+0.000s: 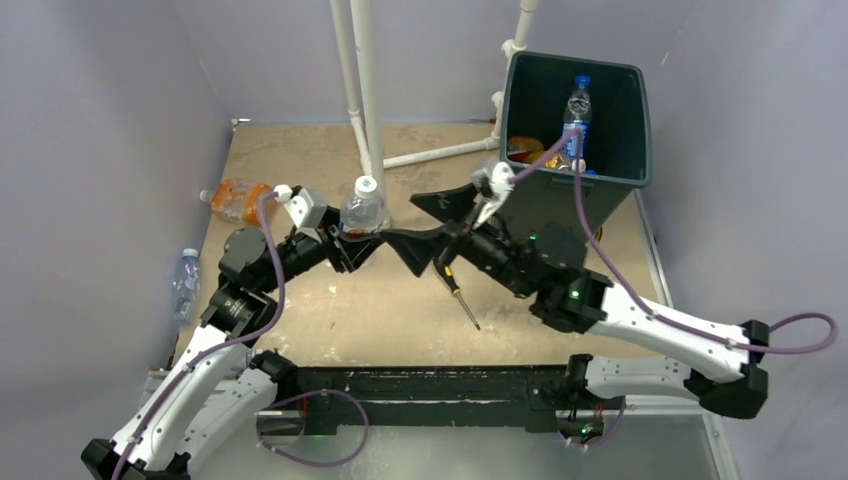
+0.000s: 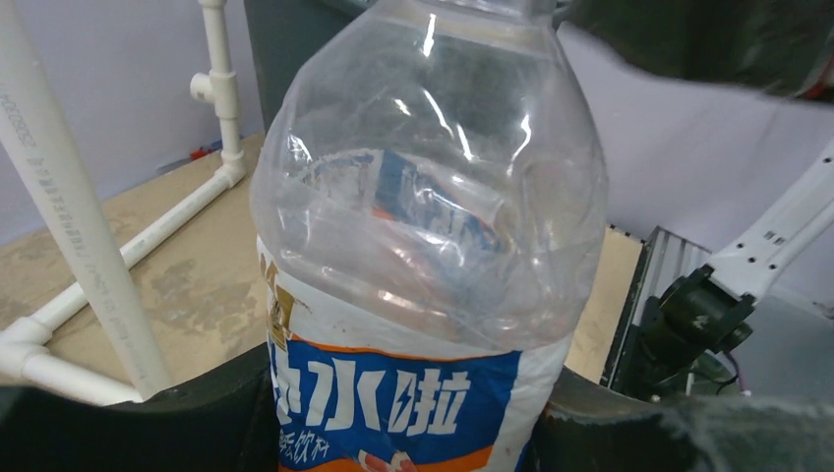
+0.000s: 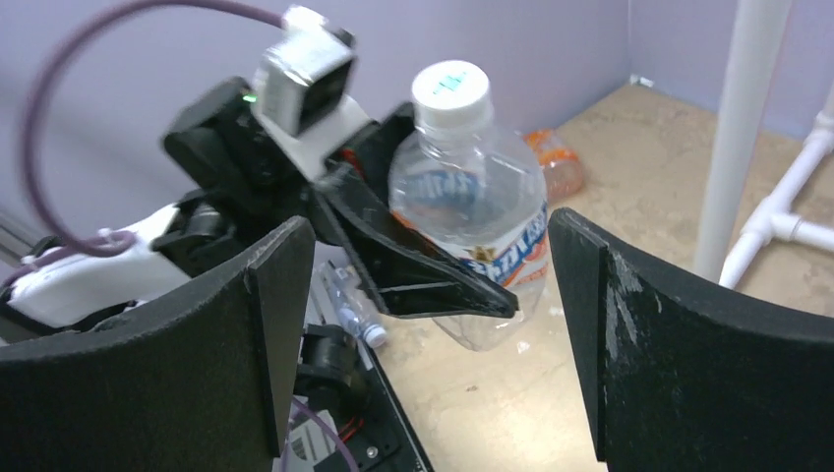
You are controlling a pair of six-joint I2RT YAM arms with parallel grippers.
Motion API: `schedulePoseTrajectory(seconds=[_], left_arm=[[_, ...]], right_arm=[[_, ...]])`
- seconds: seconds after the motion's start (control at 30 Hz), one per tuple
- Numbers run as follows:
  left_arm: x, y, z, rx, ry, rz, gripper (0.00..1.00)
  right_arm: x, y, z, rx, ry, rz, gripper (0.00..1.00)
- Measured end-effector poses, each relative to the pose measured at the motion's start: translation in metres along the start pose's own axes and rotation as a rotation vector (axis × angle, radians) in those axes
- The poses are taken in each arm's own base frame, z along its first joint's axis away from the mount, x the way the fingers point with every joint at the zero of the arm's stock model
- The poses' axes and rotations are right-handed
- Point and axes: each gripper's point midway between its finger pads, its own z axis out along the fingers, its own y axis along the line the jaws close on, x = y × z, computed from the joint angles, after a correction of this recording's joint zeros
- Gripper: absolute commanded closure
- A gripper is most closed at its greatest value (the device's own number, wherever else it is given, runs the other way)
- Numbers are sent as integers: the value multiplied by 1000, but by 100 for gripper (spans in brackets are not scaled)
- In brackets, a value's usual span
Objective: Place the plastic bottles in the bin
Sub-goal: Place the plastic bottle in the trash bin.
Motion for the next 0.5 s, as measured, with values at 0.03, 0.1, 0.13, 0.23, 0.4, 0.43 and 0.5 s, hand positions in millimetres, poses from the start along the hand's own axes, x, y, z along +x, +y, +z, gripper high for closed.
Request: schedulePoseTrajectory(seconds=[0.03, 0.1, 0.13, 0.23, 0.4, 0.43, 0.5], left_arm=[[-4, -3, -2, 6, -16, -11, 100], [-10, -9, -7, 16, -44, -21, 100], [-12, -10, -8, 19, -52, -25, 100], [-19, -15, -12, 29, -78, -28, 100], [-20, -16, -13, 30, -80, -38, 100], [-20, -16, -13, 30, -80, -42, 100], [-20, -17, -13, 30, -80, -46, 100]], right_arm=[[7, 0, 8, 5, 9, 10, 13], [22, -2, 21, 19, 36, 21, 15], [26, -2, 27, 21, 45, 26, 15], [33, -1, 41, 26, 53, 38, 15], [20, 6, 51, 8, 5, 57, 15], [14, 8, 53, 4, -9, 60, 16], [3, 11, 57, -4, -37, 66, 18]])
